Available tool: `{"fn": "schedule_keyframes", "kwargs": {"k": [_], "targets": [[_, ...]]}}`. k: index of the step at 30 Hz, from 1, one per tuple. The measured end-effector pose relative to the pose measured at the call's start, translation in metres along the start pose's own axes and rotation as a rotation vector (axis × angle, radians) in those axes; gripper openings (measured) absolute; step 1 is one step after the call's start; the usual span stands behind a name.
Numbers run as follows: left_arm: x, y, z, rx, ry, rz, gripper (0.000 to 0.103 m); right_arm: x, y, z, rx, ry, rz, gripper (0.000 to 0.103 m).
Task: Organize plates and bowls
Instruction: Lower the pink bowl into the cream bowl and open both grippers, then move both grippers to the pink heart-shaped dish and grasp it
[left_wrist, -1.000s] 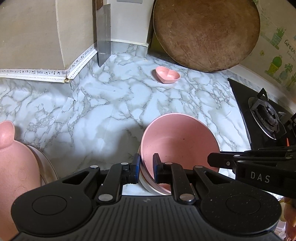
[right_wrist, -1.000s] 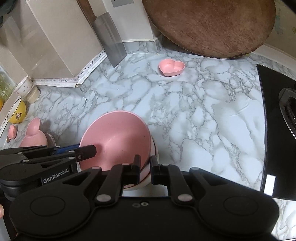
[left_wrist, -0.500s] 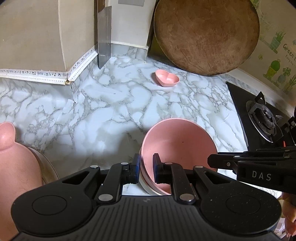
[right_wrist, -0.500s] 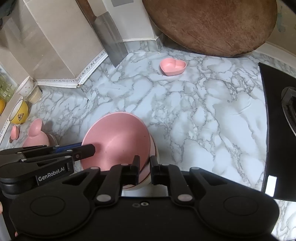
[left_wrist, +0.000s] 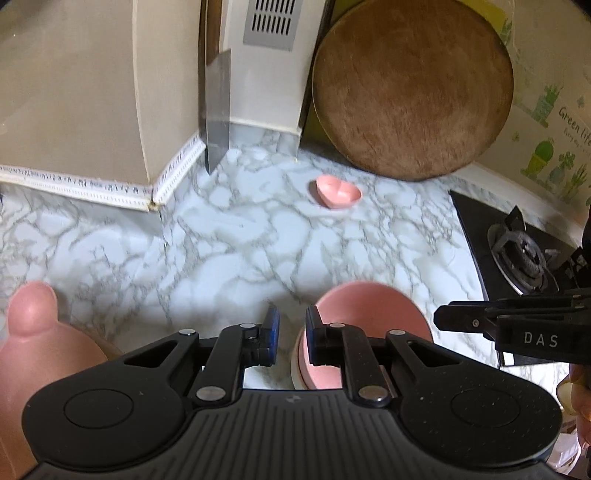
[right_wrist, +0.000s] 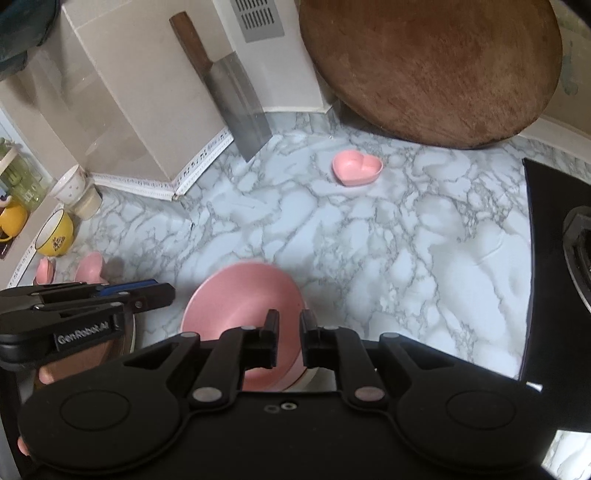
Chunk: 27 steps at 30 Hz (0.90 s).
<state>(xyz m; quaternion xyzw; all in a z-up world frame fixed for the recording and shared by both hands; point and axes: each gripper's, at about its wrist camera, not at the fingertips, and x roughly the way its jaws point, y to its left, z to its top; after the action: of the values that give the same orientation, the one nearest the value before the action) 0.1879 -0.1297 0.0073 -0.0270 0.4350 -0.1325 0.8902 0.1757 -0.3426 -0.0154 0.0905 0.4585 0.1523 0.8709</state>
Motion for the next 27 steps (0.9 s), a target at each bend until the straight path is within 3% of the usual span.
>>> {"fn": "schedule_keyframes", "kwargs": {"k": [2, 4, 6, 8, 22, 25, 27], "targets": [[-0.001, 0.000, 0.006, 0.003, -0.012, -0.004, 0.016, -0.002, -0.002, 0.004, 0.000, -0.009, -0.006, 0.013], [-0.002, 0.000, 0.011, 0.005, -0.024, -0.003, 0.025, -0.003, -0.004, 0.009, -0.001, -0.018, -0.004, 0.013], [-0.003, -0.002, 0.017, 0.009, -0.045, -0.005, 0.050, -0.005, -0.007, 0.014, 0.003, -0.028, -0.007, 0.014], [-0.006, -0.005, 0.022, 0.017, -0.076, -0.004, 0.066, -0.006, -0.009, 0.019, 0.006, -0.038, -0.007, 0.014], [0.028, -0.022, 0.067, 0.027, -0.073, -0.012, 0.070, 0.005, -0.029, 0.053, -0.020, -0.092, 0.026, 0.026], [0.040, -0.027, 0.077, 0.038, -0.067, -0.008, 0.070, 0.012, -0.038, 0.061, -0.013, -0.101, 0.016, 0.035], [0.049, -0.029, 0.084, 0.042, -0.064, -0.008, 0.070, 0.017, -0.043, 0.067, -0.012, -0.106, 0.008, 0.047]]}}
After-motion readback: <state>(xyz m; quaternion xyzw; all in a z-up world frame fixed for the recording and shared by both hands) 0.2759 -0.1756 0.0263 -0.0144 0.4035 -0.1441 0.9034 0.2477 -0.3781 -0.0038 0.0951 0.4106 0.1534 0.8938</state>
